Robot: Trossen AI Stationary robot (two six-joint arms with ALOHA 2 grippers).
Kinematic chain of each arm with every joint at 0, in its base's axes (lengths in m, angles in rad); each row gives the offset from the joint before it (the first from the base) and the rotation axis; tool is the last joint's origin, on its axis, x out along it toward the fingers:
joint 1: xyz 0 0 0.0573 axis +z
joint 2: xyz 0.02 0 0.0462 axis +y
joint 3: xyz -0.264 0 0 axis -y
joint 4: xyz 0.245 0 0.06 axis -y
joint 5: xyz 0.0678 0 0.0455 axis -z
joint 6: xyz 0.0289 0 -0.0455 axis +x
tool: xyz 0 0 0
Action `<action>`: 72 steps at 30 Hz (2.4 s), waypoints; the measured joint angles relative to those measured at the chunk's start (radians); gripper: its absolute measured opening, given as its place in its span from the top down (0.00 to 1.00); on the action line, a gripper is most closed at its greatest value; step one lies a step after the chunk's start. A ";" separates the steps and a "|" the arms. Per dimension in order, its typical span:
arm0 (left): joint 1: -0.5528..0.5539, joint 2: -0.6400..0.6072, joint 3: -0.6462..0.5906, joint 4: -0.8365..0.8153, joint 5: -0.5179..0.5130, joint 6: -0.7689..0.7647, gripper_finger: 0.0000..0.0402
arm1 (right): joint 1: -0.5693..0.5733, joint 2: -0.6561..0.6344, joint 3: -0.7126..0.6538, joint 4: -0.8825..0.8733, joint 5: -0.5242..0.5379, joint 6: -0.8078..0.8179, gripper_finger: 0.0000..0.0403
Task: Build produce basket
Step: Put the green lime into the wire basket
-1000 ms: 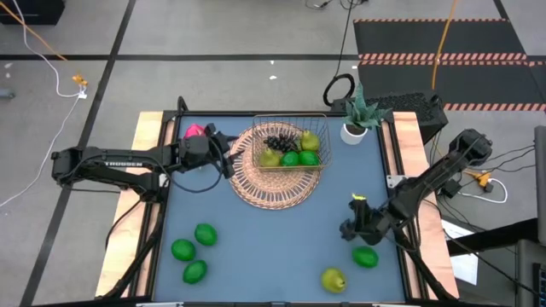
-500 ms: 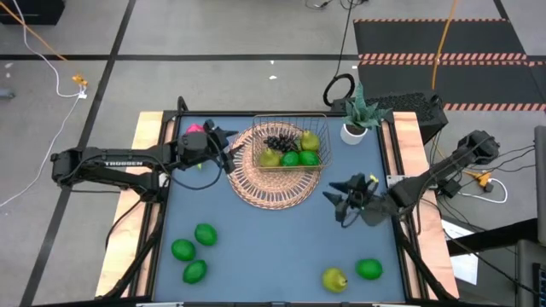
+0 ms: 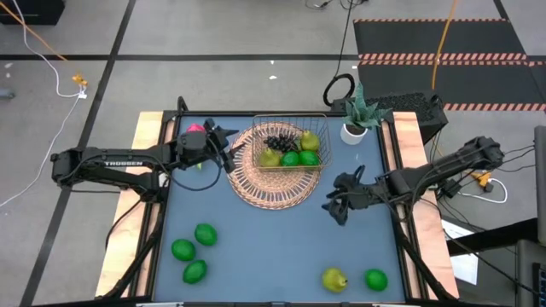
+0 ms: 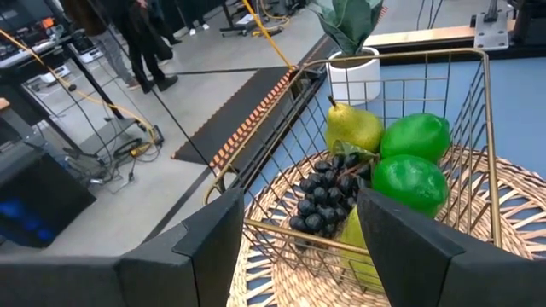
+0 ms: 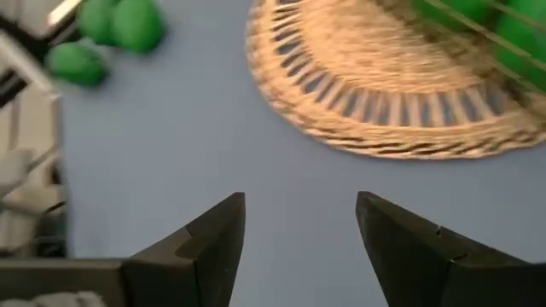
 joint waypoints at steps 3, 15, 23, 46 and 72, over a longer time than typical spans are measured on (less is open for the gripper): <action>0.000 0.000 0.000 -0.002 0.000 0.000 0.42 | 0.001 0.021 0.091 -0.056 -0.098 0.017 0.39; 0.000 0.000 0.000 -0.006 0.000 -0.007 0.42 | 0.128 0.321 0.424 -0.664 -0.491 0.407 0.31; 0.000 0.000 0.000 -0.006 0.000 0.003 0.42 | 0.239 0.419 0.493 -0.694 -0.600 0.553 0.31; 0.008 0.000 0.039 0.026 0.062 0.105 0.42 | 0.452 0.476 0.329 -0.374 -0.786 0.986 0.03; 0.030 0.000 0.040 0.019 0.084 0.092 0.42 | 0.473 0.475 0.108 -0.129 -0.618 1.070 0.04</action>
